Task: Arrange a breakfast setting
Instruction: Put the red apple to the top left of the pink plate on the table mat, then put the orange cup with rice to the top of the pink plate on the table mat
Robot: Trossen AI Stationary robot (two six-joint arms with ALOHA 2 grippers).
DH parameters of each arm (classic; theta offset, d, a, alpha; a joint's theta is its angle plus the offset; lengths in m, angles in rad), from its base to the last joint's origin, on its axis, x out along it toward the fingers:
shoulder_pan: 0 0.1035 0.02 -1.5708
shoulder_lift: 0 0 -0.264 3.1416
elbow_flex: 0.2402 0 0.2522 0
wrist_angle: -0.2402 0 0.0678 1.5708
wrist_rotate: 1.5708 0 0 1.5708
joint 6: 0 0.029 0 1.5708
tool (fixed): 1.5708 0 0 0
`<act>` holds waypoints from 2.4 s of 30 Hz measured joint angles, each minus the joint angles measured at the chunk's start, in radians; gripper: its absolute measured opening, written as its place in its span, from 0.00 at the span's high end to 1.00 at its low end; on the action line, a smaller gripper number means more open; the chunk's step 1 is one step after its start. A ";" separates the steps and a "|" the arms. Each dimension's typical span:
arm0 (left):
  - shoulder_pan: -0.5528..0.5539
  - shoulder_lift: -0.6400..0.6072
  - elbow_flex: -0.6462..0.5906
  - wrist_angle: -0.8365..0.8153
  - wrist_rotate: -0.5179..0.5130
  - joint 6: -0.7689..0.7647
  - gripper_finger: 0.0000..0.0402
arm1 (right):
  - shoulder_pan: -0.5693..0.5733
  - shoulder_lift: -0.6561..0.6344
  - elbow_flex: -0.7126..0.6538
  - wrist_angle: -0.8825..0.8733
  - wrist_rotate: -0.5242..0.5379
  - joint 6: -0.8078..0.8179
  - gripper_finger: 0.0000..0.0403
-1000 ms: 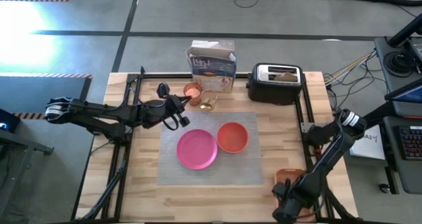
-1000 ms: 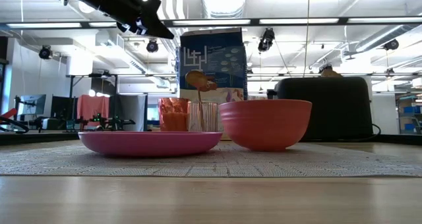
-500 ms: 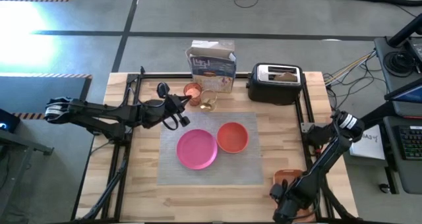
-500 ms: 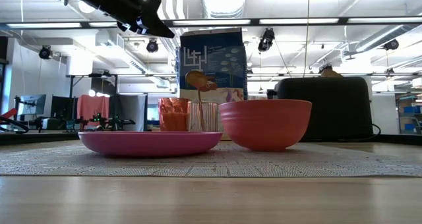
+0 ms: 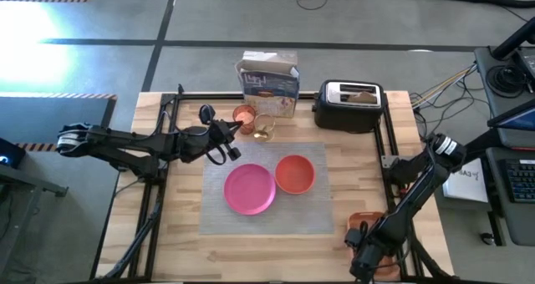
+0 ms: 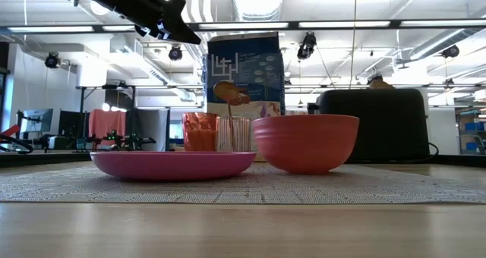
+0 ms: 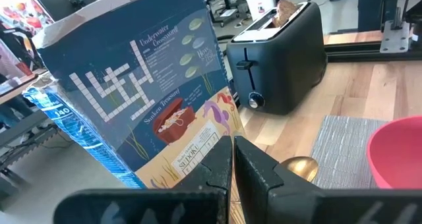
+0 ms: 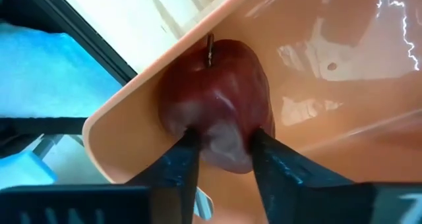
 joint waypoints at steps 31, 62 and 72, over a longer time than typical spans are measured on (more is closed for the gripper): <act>0.000 0.001 0.000 -0.025 0.009 -0.004 1.00 | 0.037 -0.135 0.039 0.028 -0.108 0.214 0.57; 0.000 0.001 0.000 -0.031 0.012 -0.012 1.00 | 0.143 -0.276 0.046 0.061 -0.060 0.549 0.61; 0.000 0.001 0.000 -0.033 0.029 -0.012 1.00 | 0.024 -0.392 0.045 -0.350 0.198 0.457 0.63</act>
